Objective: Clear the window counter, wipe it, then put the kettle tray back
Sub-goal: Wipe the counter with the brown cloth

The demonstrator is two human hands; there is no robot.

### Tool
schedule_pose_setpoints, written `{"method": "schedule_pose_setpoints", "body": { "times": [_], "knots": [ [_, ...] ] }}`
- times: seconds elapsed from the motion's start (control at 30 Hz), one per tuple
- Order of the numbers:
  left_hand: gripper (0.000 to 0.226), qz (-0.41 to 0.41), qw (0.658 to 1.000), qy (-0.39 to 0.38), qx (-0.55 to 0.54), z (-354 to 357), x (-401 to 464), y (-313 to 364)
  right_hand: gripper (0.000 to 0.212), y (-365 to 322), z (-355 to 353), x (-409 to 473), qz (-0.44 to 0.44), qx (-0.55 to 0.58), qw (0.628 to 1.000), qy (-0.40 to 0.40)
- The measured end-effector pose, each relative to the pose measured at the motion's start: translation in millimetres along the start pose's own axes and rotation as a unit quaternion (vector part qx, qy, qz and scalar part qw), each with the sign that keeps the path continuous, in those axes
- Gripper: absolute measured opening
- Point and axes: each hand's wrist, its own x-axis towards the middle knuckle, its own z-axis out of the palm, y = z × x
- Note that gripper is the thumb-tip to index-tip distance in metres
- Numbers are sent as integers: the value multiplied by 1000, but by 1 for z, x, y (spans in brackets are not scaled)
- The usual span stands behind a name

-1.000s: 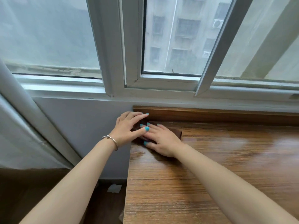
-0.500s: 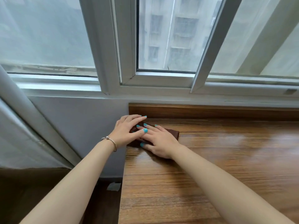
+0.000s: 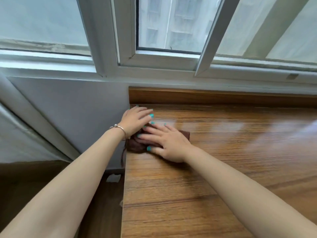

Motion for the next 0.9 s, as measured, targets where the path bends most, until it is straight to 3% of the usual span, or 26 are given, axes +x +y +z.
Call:
{"method": "schedule_pose_setpoints", "body": {
  "times": [0.1, 0.17, 0.3, 0.4, 0.53, 0.7, 0.9],
  "knots": [
    [50, -65, 989, -8, -132, -3, -5, 13, 52, -9, 4, 0, 24, -20, 999, 22],
    [44, -45, 995, -22, -84, -6, -10, 15, 52, -30, 9, -26, 1, -7, 1000, 29],
    [46, 28, 994, -55, 91, -3, -21, 19, 49, -70, 27, -92, -92, 17, 995, 25],
    [57, 91, 984, -70, 135, 10, -38, 32, 50, -72, 38, -113, -144, 6, 989, 19],
    [70, 106, 972, -54, 203, 26, -64, 36, 50, -61, 29, -98, -155, 11, 988, 9],
    [57, 103, 972, -25, 209, 26, -67, 39, 49, -94, 39, -122, -89, 35, 994, 52],
    [58, 105, 969, -21, 221, 30, -66, 43, 53, -104, 49, -161, -179, 21, 983, 28]
  ]
}}
